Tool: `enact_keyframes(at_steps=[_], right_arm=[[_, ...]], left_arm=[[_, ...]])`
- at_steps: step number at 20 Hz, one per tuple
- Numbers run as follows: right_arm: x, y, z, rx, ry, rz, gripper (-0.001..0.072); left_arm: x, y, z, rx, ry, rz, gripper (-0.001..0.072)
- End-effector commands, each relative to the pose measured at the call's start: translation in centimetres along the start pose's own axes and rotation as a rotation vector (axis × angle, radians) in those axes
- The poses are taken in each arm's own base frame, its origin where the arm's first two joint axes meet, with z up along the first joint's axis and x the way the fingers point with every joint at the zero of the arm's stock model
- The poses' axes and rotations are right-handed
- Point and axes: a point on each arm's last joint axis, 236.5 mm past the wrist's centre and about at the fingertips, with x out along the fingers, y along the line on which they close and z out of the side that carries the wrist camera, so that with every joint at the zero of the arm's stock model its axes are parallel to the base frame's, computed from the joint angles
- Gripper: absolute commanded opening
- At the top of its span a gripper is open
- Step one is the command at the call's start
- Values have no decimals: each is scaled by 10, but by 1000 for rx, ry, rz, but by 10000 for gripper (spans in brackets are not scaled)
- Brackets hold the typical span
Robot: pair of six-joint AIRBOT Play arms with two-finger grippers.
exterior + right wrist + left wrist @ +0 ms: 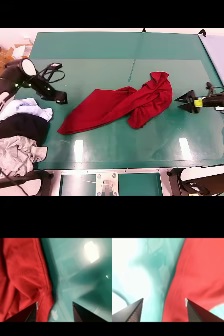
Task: Fold the shirts.
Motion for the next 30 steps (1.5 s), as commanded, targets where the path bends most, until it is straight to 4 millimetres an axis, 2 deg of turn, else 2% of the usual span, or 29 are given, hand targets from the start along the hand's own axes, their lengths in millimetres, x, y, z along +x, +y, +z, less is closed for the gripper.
enact_keyframes(at_steps=[1,3,4,5,7,8,10,13,17,20,21,23,25,27,29,30], right_arm=[[36,10,-5,-19,11,-1,486],[42,23,5,-38,-24,8,484],[42,27,11,-51,-44,5,412],[41,30,14,-62,-54,6,267],[38,34,17,-73,-58,10,62],[38,35,18,-75,-61,11,21],[37,36,19,-77,-63,11,21],[37,36,19,-80,-63,11,20],[37,36,19,-80,-63,11,21],[37,37,16,-78,-48,19,21],[37,38,13,-78,-37,22,20],[34,43,10,-88,-15,33,20],[18,65,12,-137,4,64,19],[-16,104,23,-226,-17,98,19],[-70,155,42,-325,-117,122,19],[-104,185,51,-380,-196,134,19]], left_arm=[[21,-10,41,-29,-91,-84,621],[42,-19,73,-65,-168,-165,621],[49,-24,93,-82,-218,-212,612],[55,-30,109,-98,-258,-259,614],[68,-41,137,-128,-309,-360,614],[76,-47,144,-134,-310,-400,614],[96,-60,147,-107,-272,-440,614],[127,-87,136,-71,-194,-472,613],[140,-118,138,-16,-195,-481,610],[145,-131,136,12,-190,-485,268],[142,-133,138,13,-199,-494,16],[123,-132,154,17,-235,-499,22],[80,-128,171,84,-271,-496,21],[22,-107,188,128,-314,-402,21],[-55,-84,202,160,-413,-274,21],[-99,-76,206,161,-491,-226,21]])
